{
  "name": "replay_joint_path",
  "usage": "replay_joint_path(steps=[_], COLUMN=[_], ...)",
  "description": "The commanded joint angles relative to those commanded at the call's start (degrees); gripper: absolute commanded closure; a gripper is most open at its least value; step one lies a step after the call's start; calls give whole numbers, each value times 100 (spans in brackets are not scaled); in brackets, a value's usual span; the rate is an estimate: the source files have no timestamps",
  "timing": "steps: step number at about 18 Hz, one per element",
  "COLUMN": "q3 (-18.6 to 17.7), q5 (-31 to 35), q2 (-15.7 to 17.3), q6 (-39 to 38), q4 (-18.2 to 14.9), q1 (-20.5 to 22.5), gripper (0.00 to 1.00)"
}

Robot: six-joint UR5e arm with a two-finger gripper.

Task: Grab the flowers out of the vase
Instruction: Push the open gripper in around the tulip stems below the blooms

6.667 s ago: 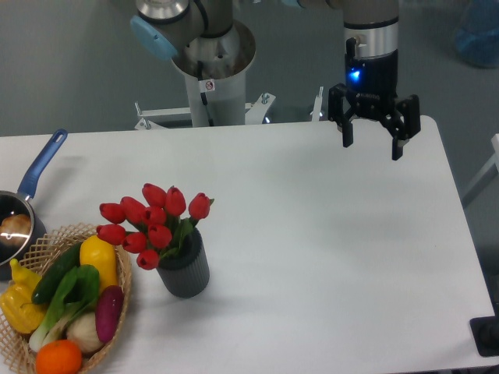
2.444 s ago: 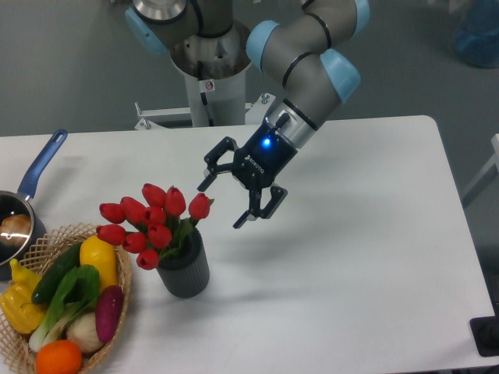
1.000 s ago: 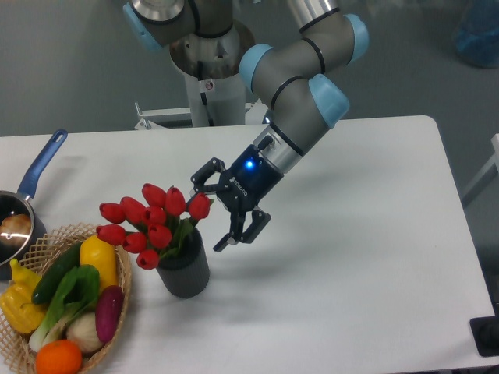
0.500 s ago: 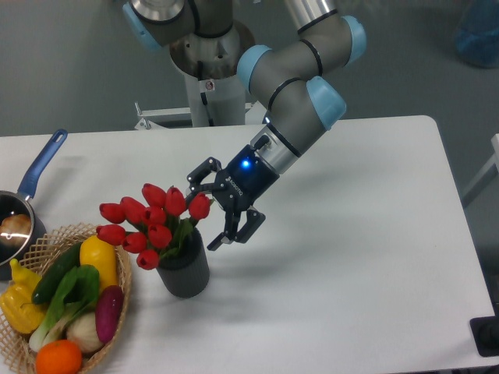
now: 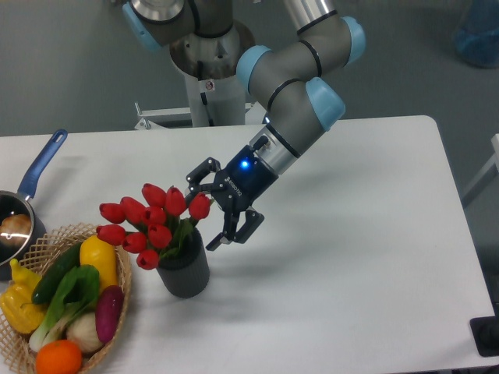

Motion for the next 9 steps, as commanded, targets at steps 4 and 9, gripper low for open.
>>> replay_joint_path(steps=[4,9], q3=[-26,-18], q5=[-35,-281], q2=[-35,-97], q6=[-9,-52], q4=[0,0], q1=[-70,-114], gripper=[0,0])
